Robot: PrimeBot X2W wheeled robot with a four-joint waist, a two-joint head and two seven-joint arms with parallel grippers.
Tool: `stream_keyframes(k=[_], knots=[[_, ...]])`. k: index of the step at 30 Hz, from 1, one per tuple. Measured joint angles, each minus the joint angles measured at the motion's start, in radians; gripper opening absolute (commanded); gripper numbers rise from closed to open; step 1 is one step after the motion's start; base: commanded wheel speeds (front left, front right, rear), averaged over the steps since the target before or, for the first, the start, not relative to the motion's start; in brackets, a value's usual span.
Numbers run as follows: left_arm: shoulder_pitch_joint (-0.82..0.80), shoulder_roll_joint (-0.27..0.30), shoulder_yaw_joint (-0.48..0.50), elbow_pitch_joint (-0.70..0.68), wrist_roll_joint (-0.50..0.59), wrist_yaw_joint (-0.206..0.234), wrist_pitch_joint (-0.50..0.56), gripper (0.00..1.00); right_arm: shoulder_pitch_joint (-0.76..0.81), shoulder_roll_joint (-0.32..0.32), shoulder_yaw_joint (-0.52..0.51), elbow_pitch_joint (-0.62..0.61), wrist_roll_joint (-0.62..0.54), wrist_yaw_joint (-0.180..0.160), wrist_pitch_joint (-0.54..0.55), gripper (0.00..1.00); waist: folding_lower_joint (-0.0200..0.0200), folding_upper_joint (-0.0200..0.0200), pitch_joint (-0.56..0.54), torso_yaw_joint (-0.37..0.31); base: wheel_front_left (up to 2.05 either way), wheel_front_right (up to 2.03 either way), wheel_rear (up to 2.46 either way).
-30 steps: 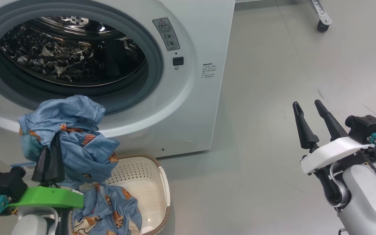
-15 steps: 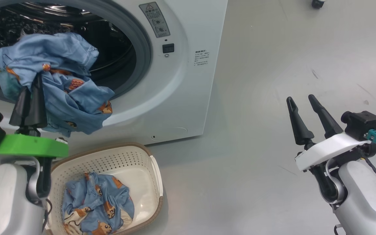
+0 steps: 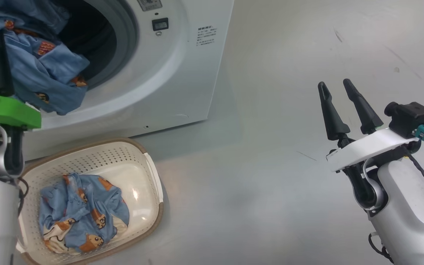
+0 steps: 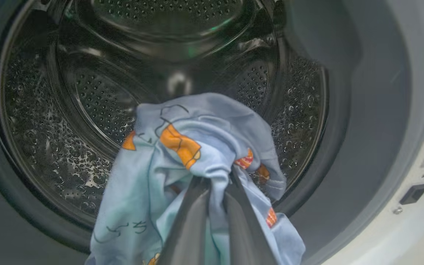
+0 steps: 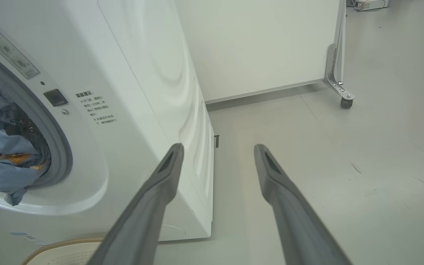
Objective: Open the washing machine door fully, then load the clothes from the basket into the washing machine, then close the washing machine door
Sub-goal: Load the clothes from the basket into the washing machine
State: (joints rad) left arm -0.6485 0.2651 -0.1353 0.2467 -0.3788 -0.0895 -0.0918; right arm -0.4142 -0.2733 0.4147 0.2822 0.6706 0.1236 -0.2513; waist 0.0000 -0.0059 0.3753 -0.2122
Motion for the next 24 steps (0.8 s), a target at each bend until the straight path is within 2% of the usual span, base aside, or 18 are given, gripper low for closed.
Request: stream_keyframes(k=[17,24], knots=[[-0.268,0.1,0.035,0.201,0.029,0.013,0.079,0.0,-0.067,0.064,0.013,-0.02,0.0,0.0,0.0,1.0,0.0001,0.0,0.192,-0.13,0.0,0.0,0.0],[-0.391,0.14,0.034,0.242,0.083,0.015,0.056,0.0,-0.088,0.087,0.013,-0.02,0.0,0.0,0.0,1.0,0.0002,0.0,0.246,-0.192,0.0,0.0,0.0]])
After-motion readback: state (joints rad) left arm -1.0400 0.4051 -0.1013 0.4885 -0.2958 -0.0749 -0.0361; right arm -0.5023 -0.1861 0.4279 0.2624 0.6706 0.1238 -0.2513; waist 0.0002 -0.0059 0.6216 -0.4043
